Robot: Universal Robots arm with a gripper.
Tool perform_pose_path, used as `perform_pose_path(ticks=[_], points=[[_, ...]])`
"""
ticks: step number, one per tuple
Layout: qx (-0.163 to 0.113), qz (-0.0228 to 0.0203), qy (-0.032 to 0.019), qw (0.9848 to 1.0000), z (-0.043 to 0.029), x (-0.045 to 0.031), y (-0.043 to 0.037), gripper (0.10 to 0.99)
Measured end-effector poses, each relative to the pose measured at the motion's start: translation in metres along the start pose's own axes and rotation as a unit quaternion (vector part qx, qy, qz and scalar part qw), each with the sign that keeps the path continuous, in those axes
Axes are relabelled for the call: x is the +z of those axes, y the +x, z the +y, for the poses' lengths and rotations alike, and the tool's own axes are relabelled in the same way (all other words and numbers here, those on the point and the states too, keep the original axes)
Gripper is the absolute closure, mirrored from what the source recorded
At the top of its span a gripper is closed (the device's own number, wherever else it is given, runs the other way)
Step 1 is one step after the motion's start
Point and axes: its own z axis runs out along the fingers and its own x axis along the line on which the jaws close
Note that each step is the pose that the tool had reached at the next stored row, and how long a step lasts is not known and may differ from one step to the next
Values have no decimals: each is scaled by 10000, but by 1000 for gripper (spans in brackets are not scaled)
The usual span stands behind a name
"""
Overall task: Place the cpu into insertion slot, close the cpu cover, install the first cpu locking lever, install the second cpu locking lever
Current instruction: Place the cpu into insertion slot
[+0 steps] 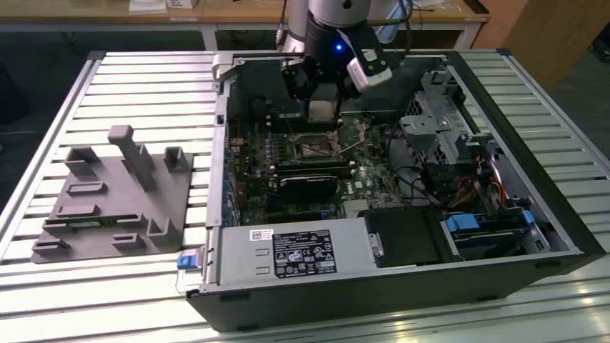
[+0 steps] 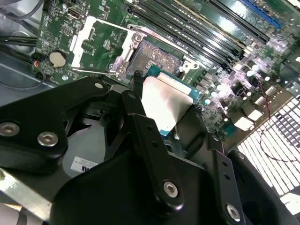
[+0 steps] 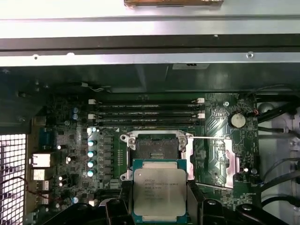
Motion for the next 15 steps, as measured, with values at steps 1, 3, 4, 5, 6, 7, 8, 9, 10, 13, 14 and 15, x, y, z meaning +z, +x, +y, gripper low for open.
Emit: perform_pose_path(ticks=[1, 3, 4, 5, 6, 7, 8, 9, 10, 13, 14, 15], points=[[0, 0, 0, 10000, -2, 18, -3, 545], [1, 0, 1, 10000, -5, 53, -5, 545], [0, 0, 1, 10000, -6, 71, -7, 545], [0, 0, 0, 10000, -8, 91, -8, 545], [0, 0, 1, 10000, -10, 109, -9, 545], [0, 0, 1, 10000, -11, 126, -10, 545], [0, 0, 1, 10000, -13, 144, -11, 545], [0, 0, 1, 10000, -14, 162, -13, 545], [0, 0, 1, 10000, -15, 180, -15, 545], [0, 0, 1, 10000, -20, 235, -20, 545], [0, 0, 1, 10000, -22, 253, -21, 545], [0, 0, 0, 10000, -23, 271, -22, 545]])
